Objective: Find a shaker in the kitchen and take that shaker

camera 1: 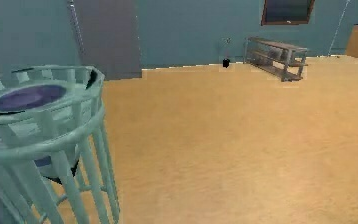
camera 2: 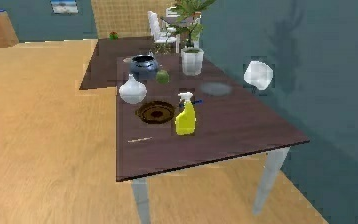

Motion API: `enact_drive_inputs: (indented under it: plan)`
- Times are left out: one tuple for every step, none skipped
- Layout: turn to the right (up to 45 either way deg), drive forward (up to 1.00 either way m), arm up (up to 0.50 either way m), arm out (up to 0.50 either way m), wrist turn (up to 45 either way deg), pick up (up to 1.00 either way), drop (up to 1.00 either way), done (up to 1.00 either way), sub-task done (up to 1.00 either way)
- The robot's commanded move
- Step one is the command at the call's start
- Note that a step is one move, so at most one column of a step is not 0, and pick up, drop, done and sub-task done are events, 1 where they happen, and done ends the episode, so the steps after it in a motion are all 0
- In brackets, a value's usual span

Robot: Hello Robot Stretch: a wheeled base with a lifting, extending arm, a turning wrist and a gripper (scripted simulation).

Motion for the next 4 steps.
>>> enact_drive_inputs:
  plan:
    - [0.0,0.4,0.0,0.0,0.0,0.0,0.0,0.0,0.0]
    - [45.0,0.0,0.0,0.0,0.0,0.0,0.0,0.0,0.0]
    - [0.0,0.3,0.0,0.0,0.0,0.0,0.0,0.0,0.0]
    - [30.0,0.0,0.0,0.0,0.0,0.0,0.0,0.0,0.0]
